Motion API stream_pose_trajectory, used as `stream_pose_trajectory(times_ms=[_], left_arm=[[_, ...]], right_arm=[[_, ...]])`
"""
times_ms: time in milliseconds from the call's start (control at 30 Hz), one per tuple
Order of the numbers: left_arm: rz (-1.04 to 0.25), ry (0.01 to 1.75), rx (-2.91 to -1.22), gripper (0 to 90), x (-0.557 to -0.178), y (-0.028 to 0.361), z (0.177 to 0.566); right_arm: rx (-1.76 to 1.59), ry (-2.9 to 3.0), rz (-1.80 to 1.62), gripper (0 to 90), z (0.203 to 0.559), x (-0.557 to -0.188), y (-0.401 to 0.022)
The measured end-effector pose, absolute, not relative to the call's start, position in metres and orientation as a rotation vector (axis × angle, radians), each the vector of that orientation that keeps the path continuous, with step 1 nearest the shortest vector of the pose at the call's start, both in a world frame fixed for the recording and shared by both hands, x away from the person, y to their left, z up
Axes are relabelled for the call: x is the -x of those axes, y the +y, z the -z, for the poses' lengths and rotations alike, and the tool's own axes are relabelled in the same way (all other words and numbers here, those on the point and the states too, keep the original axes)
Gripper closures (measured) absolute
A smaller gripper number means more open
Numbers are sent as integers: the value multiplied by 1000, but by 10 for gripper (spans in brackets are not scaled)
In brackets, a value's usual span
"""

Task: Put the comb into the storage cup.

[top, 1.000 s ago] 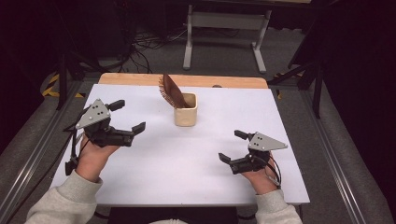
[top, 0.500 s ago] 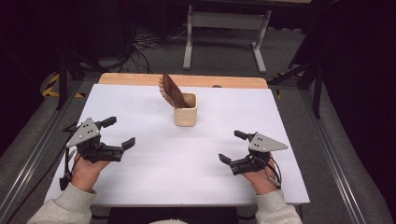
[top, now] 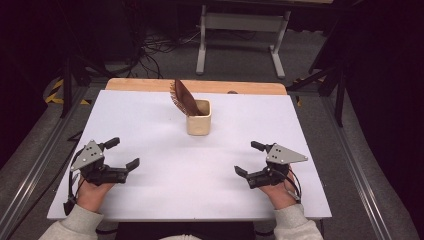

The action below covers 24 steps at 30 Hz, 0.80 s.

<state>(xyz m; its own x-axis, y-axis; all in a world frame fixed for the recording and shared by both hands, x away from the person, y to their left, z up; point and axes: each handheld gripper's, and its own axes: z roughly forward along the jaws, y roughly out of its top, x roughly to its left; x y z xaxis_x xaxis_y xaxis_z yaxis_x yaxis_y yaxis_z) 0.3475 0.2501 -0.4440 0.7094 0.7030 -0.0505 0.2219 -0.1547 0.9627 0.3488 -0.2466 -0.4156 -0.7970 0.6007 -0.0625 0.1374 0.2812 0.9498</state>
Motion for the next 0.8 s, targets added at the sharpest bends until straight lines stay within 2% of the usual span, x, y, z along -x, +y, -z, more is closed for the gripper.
stream_pose_trajectory(times_ms=[233,800], left_arm=[[-487,797,-1760,2,-345,251,465],[-548,790,-1721,2,-342,254,460]], right_arm=[[-672,2157,-1527,12,420,-350,-248],[-668,2161,-1516,13,421,-350,-247]])
